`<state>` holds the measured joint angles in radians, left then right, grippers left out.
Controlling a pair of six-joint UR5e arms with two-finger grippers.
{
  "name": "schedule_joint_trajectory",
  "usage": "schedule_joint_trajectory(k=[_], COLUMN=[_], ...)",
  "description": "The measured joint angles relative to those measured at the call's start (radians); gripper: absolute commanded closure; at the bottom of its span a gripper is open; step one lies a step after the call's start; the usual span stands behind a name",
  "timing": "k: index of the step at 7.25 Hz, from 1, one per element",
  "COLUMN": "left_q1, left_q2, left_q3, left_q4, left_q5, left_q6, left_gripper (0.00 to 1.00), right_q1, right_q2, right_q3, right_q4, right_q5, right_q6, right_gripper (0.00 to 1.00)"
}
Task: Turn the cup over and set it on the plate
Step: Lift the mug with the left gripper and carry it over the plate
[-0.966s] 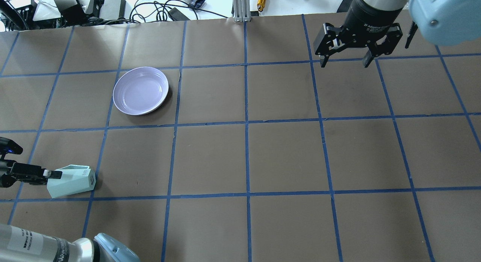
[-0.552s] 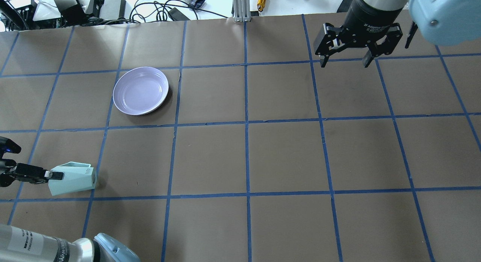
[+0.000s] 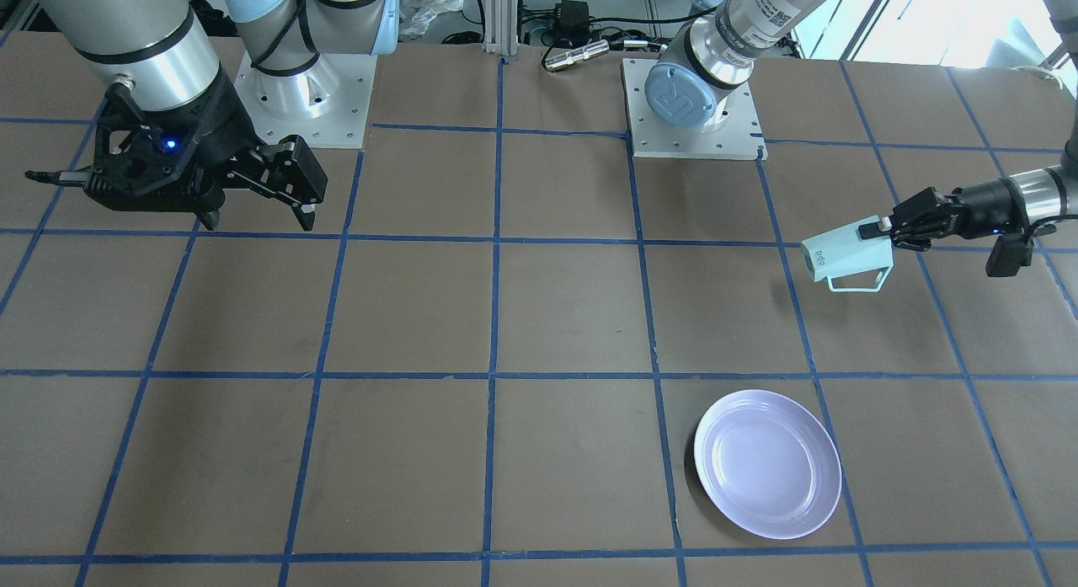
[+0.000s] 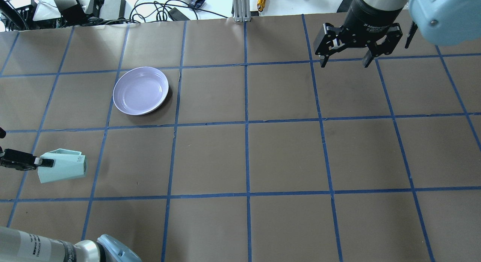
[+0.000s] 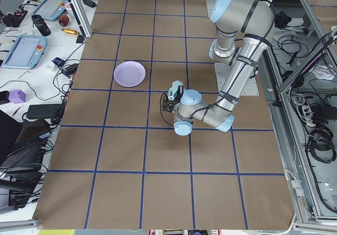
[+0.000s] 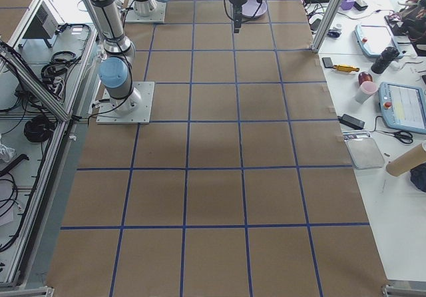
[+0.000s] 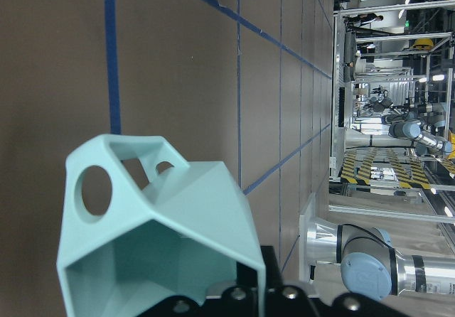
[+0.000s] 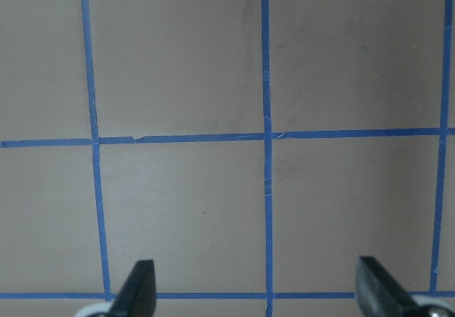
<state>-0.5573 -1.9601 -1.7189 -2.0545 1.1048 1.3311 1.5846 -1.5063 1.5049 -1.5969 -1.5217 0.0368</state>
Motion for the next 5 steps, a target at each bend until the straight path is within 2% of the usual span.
schedule_joint_trajectory(k=[3,5], left_q1=[-0.219,-0.404], left_q2=[0.111,0.135], left_q3=[0.171,0.276], left_q4=[0.001,0.057], left_q5=[0.012,0.072], left_q6=[-0.199,-0.384], left_gripper=[1.0,1.0], right_q1=[0.0,0.0], right_q2=[0.0,0.0], right_q3=[0.0,0.0], right_q4=[0.0,0.0], right_q5=[0.0,0.001], right_q6=[0.001,0.002], right_gripper=[0.0,0.0])
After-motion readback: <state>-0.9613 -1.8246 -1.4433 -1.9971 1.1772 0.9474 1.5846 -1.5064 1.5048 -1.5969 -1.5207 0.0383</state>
